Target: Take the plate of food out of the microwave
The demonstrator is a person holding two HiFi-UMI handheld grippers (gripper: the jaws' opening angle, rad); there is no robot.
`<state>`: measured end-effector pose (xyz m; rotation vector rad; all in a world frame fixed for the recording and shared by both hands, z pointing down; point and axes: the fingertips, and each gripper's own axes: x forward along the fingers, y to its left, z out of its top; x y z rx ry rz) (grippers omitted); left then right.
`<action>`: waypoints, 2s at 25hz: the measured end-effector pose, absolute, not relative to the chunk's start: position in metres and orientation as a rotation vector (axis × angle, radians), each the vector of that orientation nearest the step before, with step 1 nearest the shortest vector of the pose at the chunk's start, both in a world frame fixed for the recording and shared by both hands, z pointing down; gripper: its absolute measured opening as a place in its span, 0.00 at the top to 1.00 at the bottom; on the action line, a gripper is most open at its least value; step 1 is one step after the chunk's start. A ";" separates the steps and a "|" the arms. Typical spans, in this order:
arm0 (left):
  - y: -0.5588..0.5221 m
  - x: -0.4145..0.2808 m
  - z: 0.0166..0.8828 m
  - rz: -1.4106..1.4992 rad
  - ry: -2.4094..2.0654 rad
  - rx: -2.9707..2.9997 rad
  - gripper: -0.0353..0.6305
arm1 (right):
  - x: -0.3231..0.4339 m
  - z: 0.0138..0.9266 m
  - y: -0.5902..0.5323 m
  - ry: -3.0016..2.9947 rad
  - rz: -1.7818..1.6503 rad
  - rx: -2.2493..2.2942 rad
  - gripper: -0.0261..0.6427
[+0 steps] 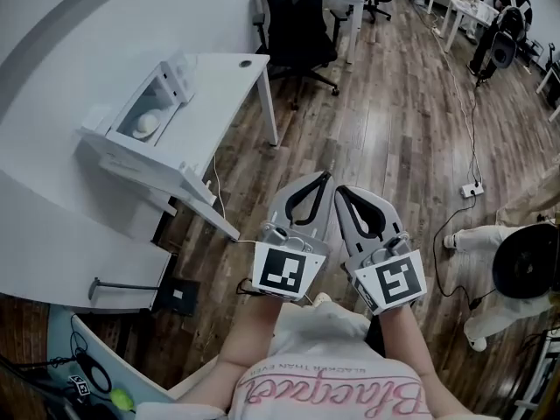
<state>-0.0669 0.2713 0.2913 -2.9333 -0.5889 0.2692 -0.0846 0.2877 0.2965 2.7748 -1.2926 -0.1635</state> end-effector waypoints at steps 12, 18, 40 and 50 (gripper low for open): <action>0.261 -0.016 0.325 0.168 -0.567 -2.999 0.94 | -0.030 0.322 0.276 -1.323 -0.068 2.763 0.94; 0.241 0.033 0.328 0.166 -0.532 -2.978 0.94 | 0.018 0.325 0.256 -1.352 -0.077 2.738 0.94; 0.110 0.174 0.311 0.195 -0.290 -2.986 0.94 | 0.169 0.313 0.137 -1.505 -0.133 2.679 0.94; 0.058 0.189 0.313 0.168 -0.105 -3.013 0.94 | 0.188 0.314 0.089 -1.659 -0.122 2.585 0.94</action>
